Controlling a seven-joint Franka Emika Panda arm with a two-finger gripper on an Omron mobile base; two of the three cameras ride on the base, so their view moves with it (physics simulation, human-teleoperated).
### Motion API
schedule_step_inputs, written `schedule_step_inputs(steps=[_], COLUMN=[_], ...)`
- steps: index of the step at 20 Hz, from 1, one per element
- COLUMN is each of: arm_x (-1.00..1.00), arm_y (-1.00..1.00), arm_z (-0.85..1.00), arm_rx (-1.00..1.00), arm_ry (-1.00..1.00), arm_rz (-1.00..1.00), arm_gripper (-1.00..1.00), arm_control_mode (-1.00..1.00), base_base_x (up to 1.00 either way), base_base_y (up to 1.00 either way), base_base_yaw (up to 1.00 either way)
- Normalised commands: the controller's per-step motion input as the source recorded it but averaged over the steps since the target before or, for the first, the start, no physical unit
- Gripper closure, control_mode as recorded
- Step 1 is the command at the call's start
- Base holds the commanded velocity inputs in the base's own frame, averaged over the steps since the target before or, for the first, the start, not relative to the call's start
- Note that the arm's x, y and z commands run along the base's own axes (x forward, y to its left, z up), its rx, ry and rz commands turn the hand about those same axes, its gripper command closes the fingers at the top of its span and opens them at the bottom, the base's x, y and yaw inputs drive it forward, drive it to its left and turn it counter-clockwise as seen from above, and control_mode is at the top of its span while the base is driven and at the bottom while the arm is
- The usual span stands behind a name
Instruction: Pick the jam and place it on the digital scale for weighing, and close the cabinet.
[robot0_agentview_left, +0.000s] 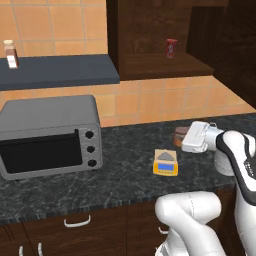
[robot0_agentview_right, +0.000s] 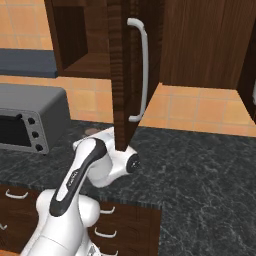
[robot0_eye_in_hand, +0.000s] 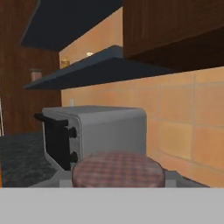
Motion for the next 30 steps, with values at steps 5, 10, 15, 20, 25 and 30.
schedule_step_inputs(steps=[5, 10, 15, 20, 25, 30], arm_x=[0.25, 0.2, 0.27, 0.33, 0.42, 0.5], arm_y=[-0.19, -0.36, -0.11, -0.03, -0.07, -0.05], arm_z=[-0.45, -0.43, -0.5, -0.38, -0.23, -0.15], arm_rx=[0.02, 0.01, 0.0, 0.0, 0.0, 0.02], arm_ry=[0.01, 0.03, -0.01, -0.01, -0.05, 0.0], arm_rz=[0.09, 0.07, 0.09, 0.08, 0.09, 0.07], arm_gripper=[1.0, 1.0, 1.0, 1.0, 1.0, 1.0], arm_control_mode=[-1.0, -1.0, -1.0, -1.0, -1.0, -1.0], base_base_x=[0.0, 0.0, 0.0, 0.0, 0.0, 0.0], base_base_y=[0.0, 0.0, 0.0, 0.0, 0.0, 0.0], base_base_yaw=[0.0, 0.0, 0.0, 0.0, 0.0, 0.0])
